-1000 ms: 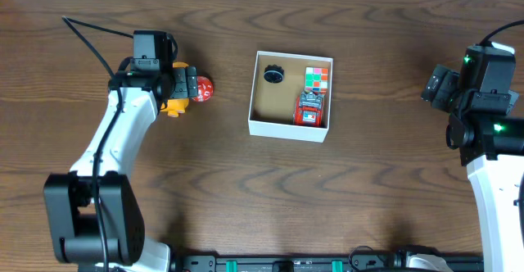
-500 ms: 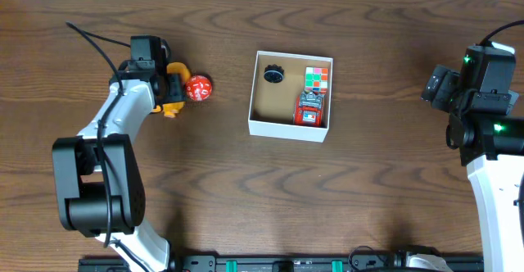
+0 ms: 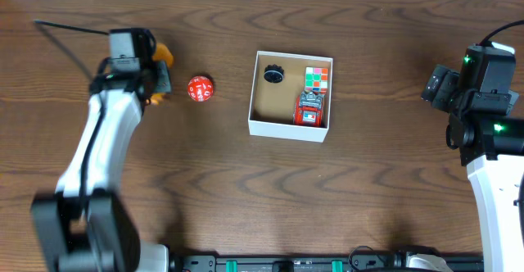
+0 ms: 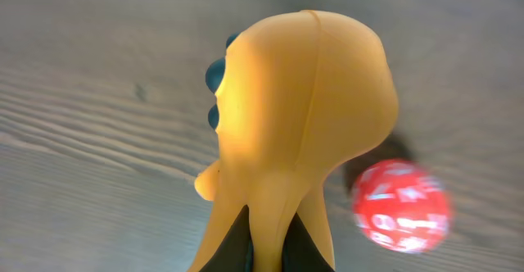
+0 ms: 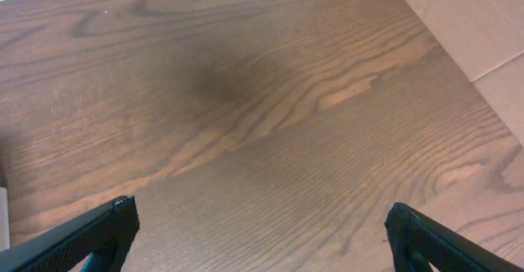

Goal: Pack container
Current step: 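Grasp the orange dinosaur toy with the left gripper and lift it, then carry the orange dinosaur into the white box and release it, then move the left gripper to the red lettered ball and grasp it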

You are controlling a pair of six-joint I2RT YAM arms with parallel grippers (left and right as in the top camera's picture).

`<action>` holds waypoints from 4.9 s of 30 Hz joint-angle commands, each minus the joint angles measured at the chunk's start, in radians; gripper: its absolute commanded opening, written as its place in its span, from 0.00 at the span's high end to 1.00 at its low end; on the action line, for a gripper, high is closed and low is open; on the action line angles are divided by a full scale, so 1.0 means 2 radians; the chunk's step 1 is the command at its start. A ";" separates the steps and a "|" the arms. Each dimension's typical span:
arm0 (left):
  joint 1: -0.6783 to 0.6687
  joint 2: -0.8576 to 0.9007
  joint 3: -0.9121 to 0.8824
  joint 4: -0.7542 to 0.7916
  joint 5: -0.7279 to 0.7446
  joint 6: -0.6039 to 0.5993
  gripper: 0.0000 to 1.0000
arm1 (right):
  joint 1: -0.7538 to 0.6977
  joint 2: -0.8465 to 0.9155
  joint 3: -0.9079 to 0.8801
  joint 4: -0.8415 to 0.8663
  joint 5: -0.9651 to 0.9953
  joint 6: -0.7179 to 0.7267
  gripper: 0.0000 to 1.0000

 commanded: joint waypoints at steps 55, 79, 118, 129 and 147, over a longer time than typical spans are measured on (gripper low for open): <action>-0.307 0.092 0.007 0.063 0.061 -0.028 0.77 | -0.002 0.000 0.001 -0.001 0.003 0.008 0.01; -0.307 0.089 0.007 0.055 0.033 -0.028 0.52 | -0.002 0.000 0.001 -0.001 0.003 0.008 0.01; -0.146 -0.025 0.017 -0.029 -0.095 -0.063 0.17 | -0.002 0.000 0.001 -0.001 0.003 0.008 0.01; -0.088 0.062 0.017 0.003 -0.009 -0.063 0.10 | -0.002 0.000 0.001 -0.001 0.003 0.008 0.01; -0.086 0.176 0.017 0.026 0.031 -0.062 0.43 | -0.002 0.000 0.001 -0.001 0.003 0.008 0.01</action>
